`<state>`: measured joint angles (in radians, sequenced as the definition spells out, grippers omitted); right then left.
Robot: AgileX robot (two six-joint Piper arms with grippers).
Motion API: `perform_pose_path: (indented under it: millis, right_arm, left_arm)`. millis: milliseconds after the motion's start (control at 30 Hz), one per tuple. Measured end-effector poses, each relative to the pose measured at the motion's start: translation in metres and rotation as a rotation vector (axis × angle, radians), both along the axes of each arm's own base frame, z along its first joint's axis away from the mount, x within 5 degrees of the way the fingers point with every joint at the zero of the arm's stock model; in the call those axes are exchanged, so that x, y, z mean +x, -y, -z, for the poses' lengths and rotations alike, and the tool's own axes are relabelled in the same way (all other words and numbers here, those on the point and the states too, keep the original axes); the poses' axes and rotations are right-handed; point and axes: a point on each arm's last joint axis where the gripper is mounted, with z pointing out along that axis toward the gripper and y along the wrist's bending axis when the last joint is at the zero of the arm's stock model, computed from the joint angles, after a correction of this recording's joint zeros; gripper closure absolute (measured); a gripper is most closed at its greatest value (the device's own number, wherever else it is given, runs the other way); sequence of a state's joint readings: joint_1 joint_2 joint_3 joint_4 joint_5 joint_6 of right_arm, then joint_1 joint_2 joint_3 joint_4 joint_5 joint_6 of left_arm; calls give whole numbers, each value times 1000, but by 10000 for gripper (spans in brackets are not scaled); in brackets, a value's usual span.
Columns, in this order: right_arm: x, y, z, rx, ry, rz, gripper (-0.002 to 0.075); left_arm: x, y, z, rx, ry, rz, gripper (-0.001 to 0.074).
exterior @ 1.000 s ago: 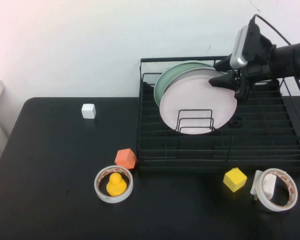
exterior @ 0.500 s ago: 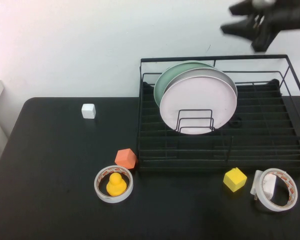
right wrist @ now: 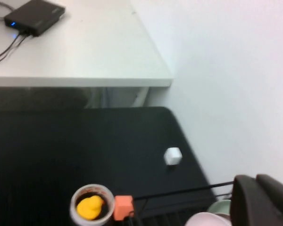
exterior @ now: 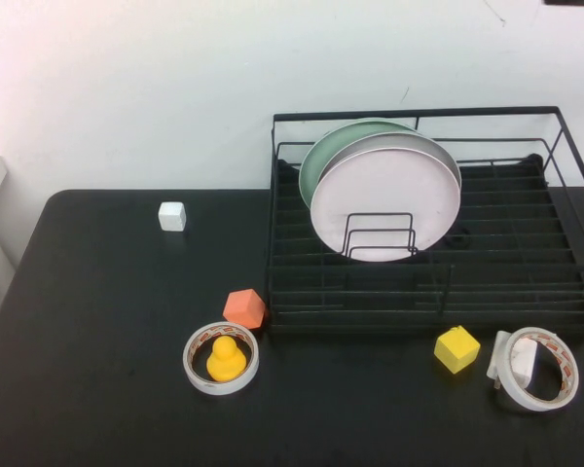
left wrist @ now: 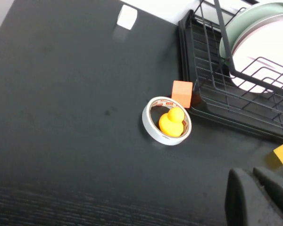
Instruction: Place plate on rack
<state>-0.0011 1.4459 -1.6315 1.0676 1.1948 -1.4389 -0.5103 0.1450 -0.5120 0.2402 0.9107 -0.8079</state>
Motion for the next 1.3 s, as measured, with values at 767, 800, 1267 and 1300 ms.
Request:
perform_pose_path:
  millis: [767, 800, 1267, 1300]
  right_arm:
    - [-245, 19, 68, 199, 360, 400, 722]
    - [-246, 19, 73, 190, 347, 395, 722]
    - [-217, 40, 143, 183, 238, 690, 725]
    - [-214, 43, 148, 191, 245, 728, 725]
  left_arm:
    - [0, 0, 0, 2, -5, -1, 736]
    - [0, 0, 0, 2, -5, -1, 736]
    - [0, 0, 1, 3, -6, -2, 736]
    - [0, 0, 1, 3, -6, -2, 736]
